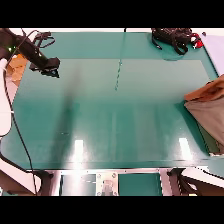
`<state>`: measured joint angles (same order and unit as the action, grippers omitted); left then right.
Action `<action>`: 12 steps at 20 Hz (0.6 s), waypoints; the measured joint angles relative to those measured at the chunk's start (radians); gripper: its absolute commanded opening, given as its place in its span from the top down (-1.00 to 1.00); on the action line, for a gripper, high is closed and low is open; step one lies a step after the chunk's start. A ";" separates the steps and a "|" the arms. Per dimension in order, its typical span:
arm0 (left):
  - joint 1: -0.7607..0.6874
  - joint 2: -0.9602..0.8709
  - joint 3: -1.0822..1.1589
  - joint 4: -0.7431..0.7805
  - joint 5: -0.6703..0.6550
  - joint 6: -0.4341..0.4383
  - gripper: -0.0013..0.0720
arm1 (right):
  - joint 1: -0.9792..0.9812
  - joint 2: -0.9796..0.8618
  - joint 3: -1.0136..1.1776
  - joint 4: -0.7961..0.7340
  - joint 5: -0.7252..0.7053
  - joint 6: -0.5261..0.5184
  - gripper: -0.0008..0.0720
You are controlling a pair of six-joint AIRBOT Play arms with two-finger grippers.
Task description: Fold the shirts.
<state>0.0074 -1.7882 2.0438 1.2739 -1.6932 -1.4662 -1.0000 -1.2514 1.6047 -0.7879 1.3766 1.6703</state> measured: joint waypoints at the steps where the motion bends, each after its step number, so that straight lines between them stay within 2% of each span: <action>1: 0.000 0.000 0.000 0.000 0.001 0.000 0.91 | -0.042 0.019 -0.018 -0.037 0.018 0.022 0.92; 9: 0.000 0.000 0.000 -0.018 0.002 0.000 0.90 | -0.272 0.142 -0.344 -0.341 0.095 0.113 0.92; 10: 0.000 0.000 0.000 -0.020 0.002 0.000 0.90 | -0.291 0.147 -0.398 -0.362 0.082 0.117 0.86; 11: 0.000 0.000 0.000 -0.023 0.002 0.000 0.90 | -0.305 0.150 -0.449 -0.380 0.061 0.120 0.48; 12: 0.000 0.000 0.000 -0.024 0.002 0.000 0.90 | -0.316 0.150 -0.500 -0.396 0.039 0.120 0.23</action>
<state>0.0074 -1.7882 2.0434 1.2495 -1.6917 -1.4658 -1.3163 -1.1011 1.1042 -1.1835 1.4158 1.7905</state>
